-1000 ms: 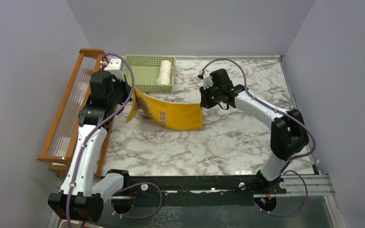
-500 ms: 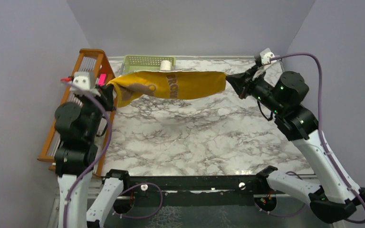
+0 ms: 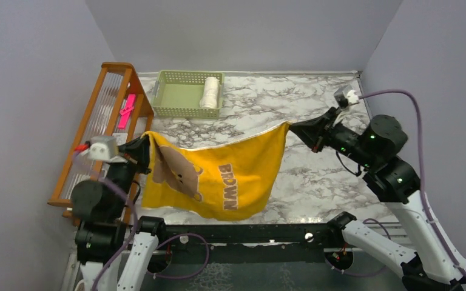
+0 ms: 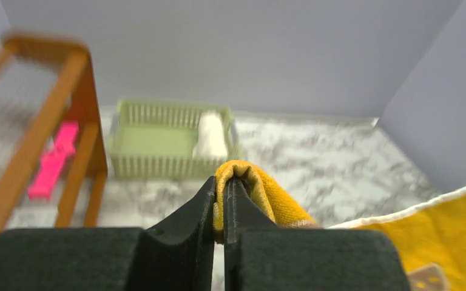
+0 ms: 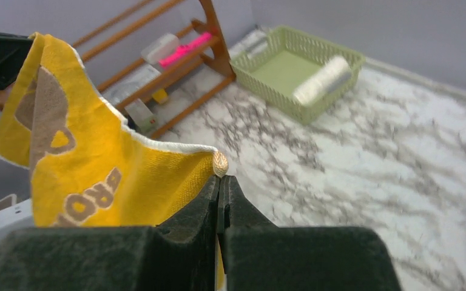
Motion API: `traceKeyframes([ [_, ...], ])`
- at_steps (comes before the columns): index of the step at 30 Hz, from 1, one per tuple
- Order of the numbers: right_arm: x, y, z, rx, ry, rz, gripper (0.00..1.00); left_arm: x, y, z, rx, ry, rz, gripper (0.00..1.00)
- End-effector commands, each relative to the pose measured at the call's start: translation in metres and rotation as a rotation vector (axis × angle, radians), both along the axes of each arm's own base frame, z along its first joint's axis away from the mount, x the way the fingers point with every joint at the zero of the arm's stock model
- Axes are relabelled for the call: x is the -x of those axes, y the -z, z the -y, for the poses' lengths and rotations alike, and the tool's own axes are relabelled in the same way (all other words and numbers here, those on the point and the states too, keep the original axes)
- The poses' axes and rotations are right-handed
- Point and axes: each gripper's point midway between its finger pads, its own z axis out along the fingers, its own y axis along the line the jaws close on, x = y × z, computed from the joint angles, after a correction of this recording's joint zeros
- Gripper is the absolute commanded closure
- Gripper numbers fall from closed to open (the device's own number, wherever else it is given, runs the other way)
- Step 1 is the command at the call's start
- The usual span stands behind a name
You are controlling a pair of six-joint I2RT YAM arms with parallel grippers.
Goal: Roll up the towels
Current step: Flatten out the towel at the center of the board.
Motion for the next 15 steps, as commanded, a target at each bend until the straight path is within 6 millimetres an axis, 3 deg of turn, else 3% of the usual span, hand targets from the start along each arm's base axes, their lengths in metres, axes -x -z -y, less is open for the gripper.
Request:
traceKeyframes([
  [1,-0.062,0.114,0.005,0.069,0.261,-0.305,0.99,-0.078,0.144,-0.003,0.038,-0.084,-0.482,0.76],
  [4,-0.093,0.200,0.000,0.108,0.361,-0.443,0.99,-0.106,0.224,-0.014,0.101,-0.202,-0.705,0.36],
  [7,-0.121,0.273,-0.005,0.126,0.408,-0.584,0.99,-0.124,0.263,-0.024,0.107,-0.303,-0.843,0.27],
  [9,-0.138,0.310,-0.002,0.141,0.435,-0.678,0.99,-0.139,0.265,-0.028,0.077,-0.332,-0.877,0.25],
  [11,-0.156,0.335,0.006,0.153,0.471,-0.740,0.99,-0.156,0.256,-0.028,0.041,-0.333,-0.879,0.25],
  [13,-0.178,0.337,0.021,0.151,0.536,-0.742,0.99,-0.173,0.243,-0.024,0.005,-0.300,-0.862,0.25],
  [15,-0.198,0.327,0.038,0.135,0.594,-0.720,0.99,-0.191,0.232,-0.008,-0.023,-0.193,-0.839,0.25],
])
